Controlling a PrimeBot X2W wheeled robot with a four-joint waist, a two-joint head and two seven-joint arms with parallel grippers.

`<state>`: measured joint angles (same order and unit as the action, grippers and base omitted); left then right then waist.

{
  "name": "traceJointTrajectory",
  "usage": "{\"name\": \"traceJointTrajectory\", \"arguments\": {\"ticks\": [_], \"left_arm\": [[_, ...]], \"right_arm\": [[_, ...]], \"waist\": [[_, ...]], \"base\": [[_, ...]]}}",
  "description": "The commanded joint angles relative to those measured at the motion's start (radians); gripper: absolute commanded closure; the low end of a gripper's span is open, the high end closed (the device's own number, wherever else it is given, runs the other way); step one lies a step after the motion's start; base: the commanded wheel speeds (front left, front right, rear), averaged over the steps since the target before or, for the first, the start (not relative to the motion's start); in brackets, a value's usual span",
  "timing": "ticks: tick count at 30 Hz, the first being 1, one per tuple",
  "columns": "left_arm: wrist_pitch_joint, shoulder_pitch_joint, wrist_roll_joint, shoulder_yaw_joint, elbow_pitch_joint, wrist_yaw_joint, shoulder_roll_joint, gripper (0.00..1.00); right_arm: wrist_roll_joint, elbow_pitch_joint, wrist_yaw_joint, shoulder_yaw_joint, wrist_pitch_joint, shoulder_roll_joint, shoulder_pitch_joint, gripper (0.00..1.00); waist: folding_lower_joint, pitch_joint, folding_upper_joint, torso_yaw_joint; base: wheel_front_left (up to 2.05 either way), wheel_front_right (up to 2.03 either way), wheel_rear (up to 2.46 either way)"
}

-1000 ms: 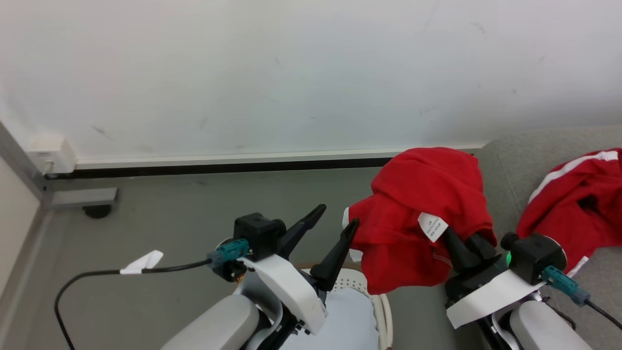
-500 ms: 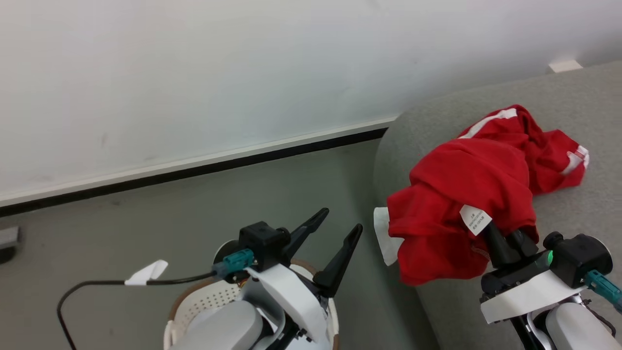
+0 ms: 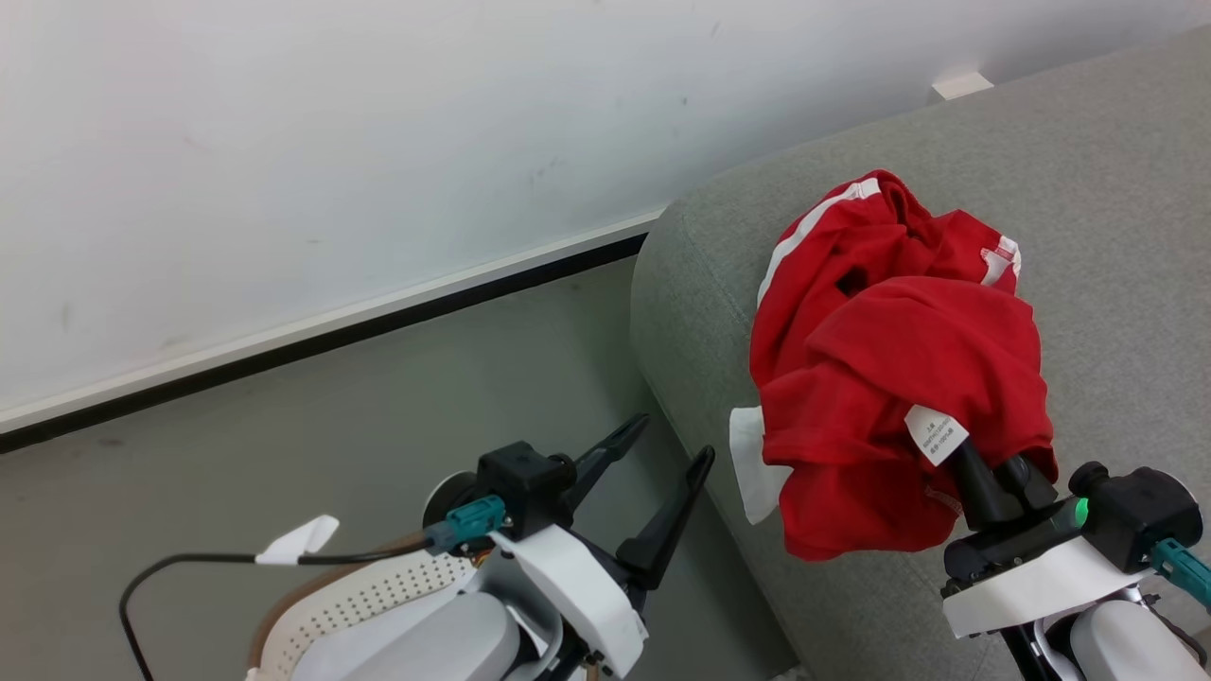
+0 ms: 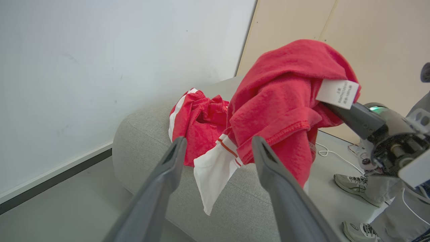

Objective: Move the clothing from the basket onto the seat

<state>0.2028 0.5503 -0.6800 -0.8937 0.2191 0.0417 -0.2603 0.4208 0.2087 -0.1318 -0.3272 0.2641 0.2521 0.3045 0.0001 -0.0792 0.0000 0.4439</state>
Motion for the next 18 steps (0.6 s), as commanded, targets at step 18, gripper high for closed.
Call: {"name": "traceJointTrajectory", "arguments": {"ticks": [18], "left_arm": [[-0.006, 0.027, 0.004, 0.008, -0.012, 0.008, -0.017, 0.00]], "right_arm": [[-0.002, -0.017, 0.002, 0.104, 0.000, 0.133, 0.106, 1.00]], "waist": [[-0.0001, -0.080, 0.0000, -0.054]], "base": [[0.00, 0.00, 0.00]]}}
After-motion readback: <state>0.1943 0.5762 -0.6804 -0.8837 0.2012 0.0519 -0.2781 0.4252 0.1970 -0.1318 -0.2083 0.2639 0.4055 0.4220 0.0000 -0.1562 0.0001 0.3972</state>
